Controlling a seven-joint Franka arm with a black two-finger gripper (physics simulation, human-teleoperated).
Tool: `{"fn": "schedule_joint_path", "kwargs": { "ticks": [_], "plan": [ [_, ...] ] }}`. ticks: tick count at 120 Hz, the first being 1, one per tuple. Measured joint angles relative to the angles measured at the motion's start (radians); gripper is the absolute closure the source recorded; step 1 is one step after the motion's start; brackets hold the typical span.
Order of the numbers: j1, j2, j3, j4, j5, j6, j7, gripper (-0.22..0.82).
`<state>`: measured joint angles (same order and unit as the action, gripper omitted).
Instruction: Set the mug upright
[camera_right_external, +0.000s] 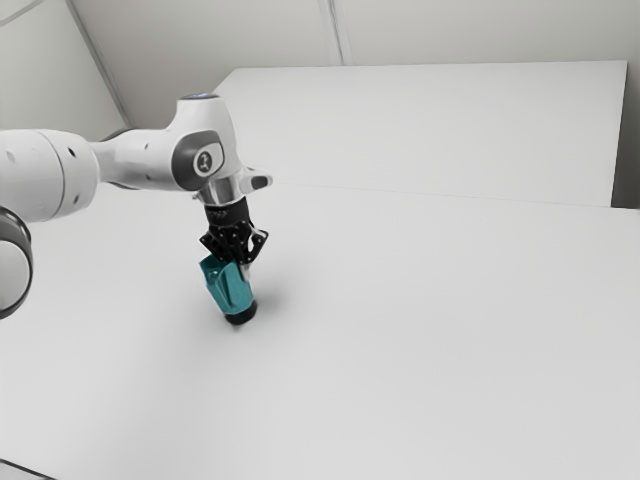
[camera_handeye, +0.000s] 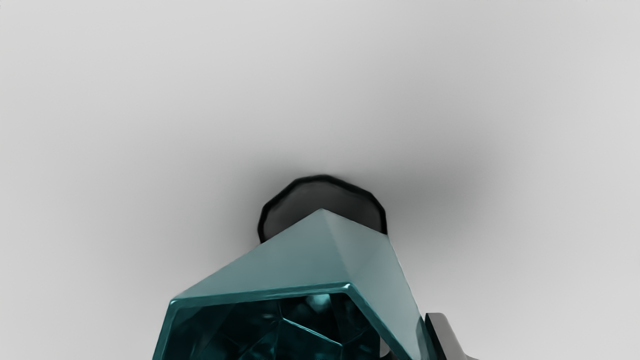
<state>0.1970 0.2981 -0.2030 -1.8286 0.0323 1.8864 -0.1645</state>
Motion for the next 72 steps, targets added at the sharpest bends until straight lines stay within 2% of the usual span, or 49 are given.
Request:
{"fn": "schedule_joint_path", "kwargs": {
  "ticks": [13,34,45,57,72],
  "plan": [
    [0.0,0.003,-0.001,-0.01,-0.002,0.009,-0.016,0.72],
    [-0.002,0.001,-0.006,-0.027,-0.009,0.032,-0.035,0.38],
    [-0.003,-0.015,-0.007,-0.027,-0.012,0.038,-0.042,0.25],
    [-0.014,-0.062,-0.008,-0.022,-0.015,0.034,-0.049,0.15],
    [-0.019,-0.116,-0.009,0.009,-0.017,-0.004,-0.055,0.09]
  ]
}}
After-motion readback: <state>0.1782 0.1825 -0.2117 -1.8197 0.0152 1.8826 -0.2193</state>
